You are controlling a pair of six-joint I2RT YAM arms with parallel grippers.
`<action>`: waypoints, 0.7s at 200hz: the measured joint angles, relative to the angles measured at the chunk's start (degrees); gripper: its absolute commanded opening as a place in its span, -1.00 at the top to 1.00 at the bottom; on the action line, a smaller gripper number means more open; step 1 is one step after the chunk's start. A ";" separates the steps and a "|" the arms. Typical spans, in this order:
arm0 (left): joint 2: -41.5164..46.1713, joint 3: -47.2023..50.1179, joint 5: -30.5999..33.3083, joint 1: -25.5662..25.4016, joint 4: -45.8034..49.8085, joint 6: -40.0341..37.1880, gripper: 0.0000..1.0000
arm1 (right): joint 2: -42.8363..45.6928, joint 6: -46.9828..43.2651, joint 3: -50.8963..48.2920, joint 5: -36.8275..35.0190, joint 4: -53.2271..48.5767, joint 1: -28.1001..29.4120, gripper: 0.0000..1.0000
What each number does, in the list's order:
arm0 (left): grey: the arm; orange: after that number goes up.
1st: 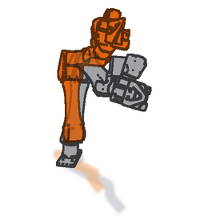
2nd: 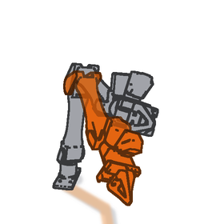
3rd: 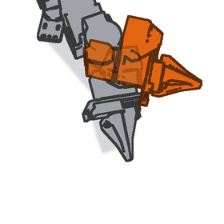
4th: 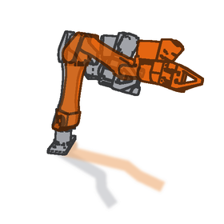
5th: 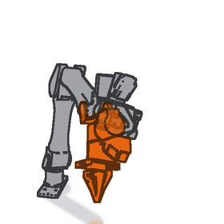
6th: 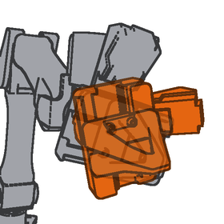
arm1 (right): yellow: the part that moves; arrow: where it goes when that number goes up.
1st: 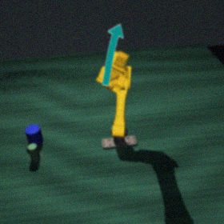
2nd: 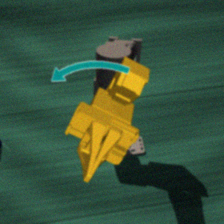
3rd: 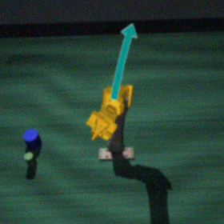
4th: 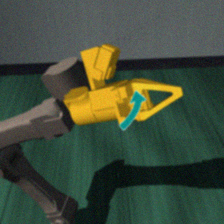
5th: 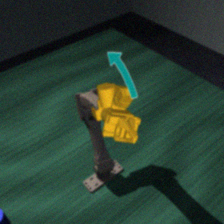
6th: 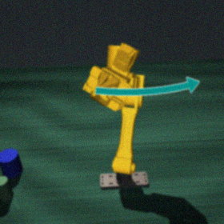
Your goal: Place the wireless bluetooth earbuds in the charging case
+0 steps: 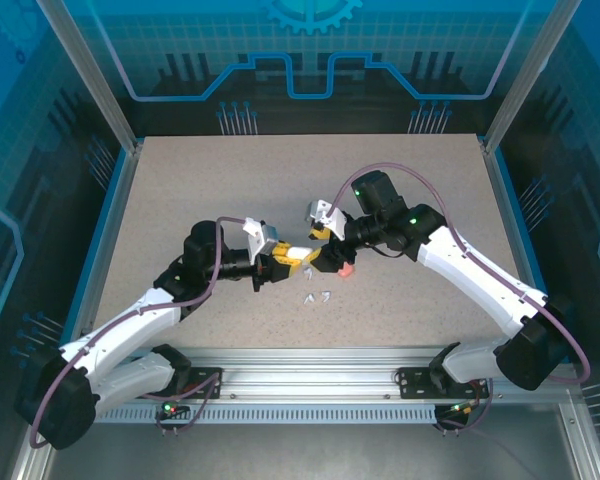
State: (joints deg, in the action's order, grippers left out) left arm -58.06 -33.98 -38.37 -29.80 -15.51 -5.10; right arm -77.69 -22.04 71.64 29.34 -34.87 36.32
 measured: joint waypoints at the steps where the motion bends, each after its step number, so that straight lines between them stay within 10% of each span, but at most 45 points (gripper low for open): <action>1: 0.00 0.00 0.02 0.00 0.00 0.00 0.95 | 0.00 0.02 0.00 0.02 -0.02 0.00 -0.21; 140: -0.13 0.00 0.90 -1.18 1.53 -1.27 0.95 | 0.48 3.85 0.11 -2.38 2.10 -3.39 -0.22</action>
State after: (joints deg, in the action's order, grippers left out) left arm -58.19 -33.98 -37.47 -30.98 -13.98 -6.37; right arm -77.21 -18.20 71.75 26.96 -32.77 32.93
